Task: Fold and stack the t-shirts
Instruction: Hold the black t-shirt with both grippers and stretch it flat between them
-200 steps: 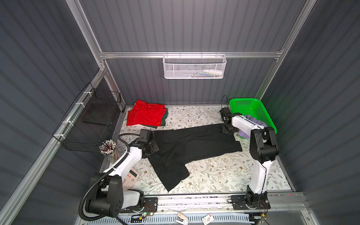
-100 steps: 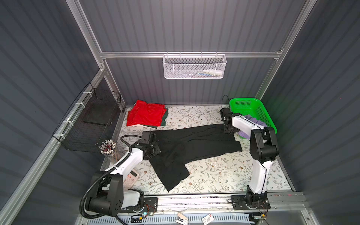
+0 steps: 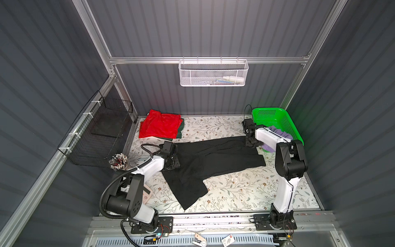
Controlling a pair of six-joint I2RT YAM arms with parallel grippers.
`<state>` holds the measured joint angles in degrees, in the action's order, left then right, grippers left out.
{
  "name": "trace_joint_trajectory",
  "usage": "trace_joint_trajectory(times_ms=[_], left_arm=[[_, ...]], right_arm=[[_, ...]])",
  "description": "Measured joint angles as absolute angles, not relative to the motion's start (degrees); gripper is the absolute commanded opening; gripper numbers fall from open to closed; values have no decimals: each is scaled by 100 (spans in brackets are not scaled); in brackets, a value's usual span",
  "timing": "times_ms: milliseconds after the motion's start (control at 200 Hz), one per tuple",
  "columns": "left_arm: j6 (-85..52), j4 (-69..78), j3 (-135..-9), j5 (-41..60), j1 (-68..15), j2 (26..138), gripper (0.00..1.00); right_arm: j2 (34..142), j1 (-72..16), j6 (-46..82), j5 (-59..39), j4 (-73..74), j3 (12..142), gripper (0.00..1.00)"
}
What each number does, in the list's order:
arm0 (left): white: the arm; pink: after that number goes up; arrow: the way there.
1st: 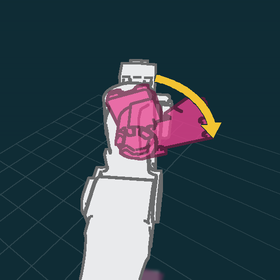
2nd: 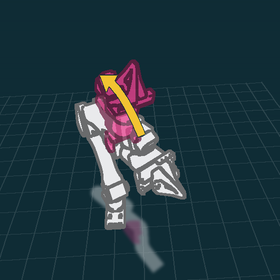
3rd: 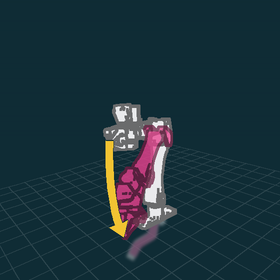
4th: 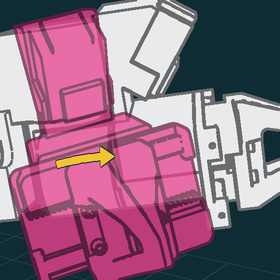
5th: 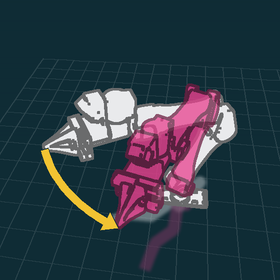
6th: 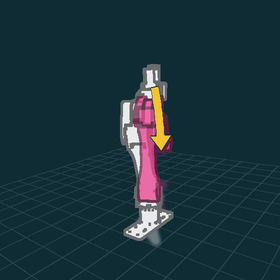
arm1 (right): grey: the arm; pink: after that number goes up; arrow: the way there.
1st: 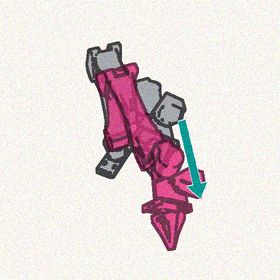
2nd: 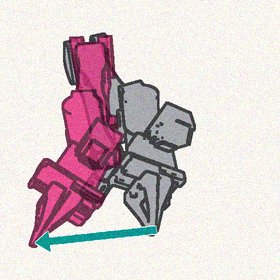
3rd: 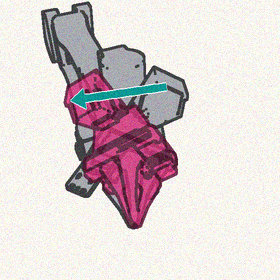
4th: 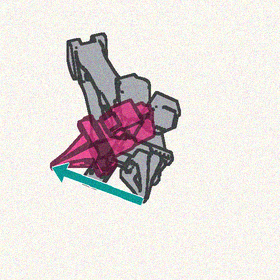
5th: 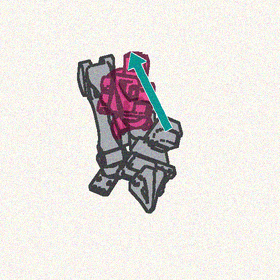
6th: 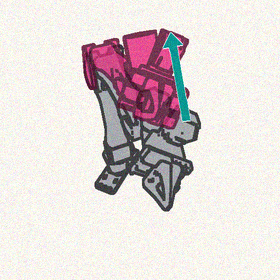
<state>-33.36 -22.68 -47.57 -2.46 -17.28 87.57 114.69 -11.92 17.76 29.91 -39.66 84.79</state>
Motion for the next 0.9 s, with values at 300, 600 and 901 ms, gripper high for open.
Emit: trace_joint_trajectory(times_ms=[300, 600, 901], left_arm=[[-3127, -2163, -4982, -362, -1728, 9288, 0], [-2864, -2574, -5769, -753, -1721, 9450, 0], [-2862, -2709, -6364, -864, -1649, 9450, 0]], right_arm=[[11469, -1153, 1769, 2899, -3892, 8479, 0], [11487, -1085, 1732, 2827, -3861, 8685, 0], [11716, -1081, 1570, 2718, -3756, 9487, 0]])
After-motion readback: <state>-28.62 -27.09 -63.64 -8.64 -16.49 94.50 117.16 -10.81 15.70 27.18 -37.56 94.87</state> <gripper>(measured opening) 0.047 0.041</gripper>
